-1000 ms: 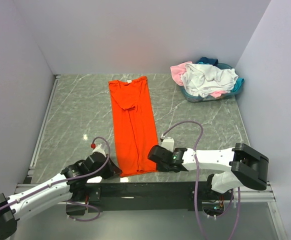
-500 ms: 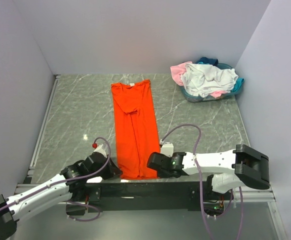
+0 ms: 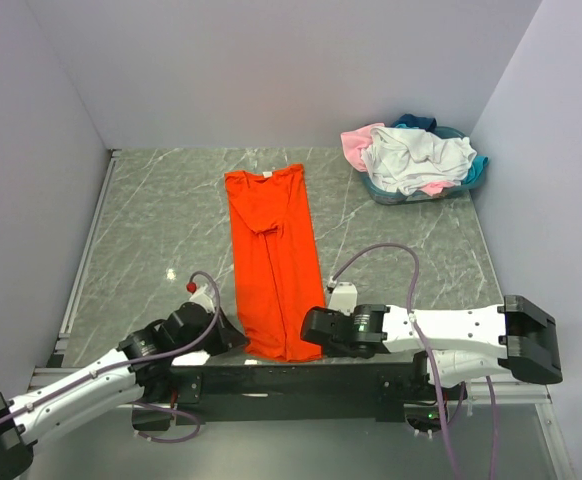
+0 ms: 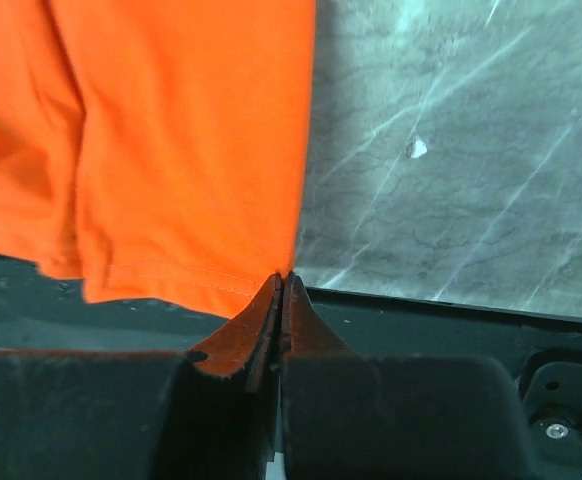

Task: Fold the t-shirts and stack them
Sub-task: Fold the tshirt

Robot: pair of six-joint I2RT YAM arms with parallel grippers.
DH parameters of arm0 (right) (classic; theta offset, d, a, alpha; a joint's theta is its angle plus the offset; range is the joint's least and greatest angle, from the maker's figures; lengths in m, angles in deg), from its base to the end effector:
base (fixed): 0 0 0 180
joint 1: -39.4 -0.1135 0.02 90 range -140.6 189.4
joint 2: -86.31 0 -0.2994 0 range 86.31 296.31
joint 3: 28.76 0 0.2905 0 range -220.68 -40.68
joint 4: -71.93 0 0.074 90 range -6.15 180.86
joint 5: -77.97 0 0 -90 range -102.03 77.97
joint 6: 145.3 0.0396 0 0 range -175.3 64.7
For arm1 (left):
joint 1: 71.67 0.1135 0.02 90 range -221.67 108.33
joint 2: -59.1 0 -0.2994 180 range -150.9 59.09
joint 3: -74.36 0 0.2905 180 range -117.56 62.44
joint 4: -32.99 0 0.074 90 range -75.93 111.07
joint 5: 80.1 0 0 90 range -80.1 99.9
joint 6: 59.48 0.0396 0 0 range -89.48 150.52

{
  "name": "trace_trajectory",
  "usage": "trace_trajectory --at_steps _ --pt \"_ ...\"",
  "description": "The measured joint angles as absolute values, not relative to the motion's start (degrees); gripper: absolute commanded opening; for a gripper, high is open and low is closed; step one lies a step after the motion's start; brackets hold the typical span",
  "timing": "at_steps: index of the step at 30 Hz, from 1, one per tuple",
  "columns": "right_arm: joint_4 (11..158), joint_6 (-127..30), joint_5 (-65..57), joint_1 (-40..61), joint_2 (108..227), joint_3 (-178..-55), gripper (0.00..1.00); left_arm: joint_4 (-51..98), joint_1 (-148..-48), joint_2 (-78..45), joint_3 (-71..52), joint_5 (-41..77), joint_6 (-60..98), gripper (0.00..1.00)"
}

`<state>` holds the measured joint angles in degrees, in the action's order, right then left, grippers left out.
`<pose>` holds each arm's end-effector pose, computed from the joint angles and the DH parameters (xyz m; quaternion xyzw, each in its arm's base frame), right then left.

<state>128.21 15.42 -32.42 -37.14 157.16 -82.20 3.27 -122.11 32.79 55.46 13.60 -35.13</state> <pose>0.0670 0.2206 0.2028 -0.0244 0.9743 0.0846 0.2075 0.0809 -0.1020 0.1402 -0.1042 0.8890 -0.3928 0.2110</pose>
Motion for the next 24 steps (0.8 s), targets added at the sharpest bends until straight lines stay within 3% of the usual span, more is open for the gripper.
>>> trace_trajectory --at_steps 12,24 --pt "129.5 13.8 -36.8 -36.3 157.4 -87.2 0.0 8.8 -122.1 30.8 52.5 13.2 -35.1 0.0" --pt "125.1 4.6 -39.1 -27.0 158.1 -90.4 0.0 12.7 -121.6 23.3 48.3 7.4 -32.4 0.0"
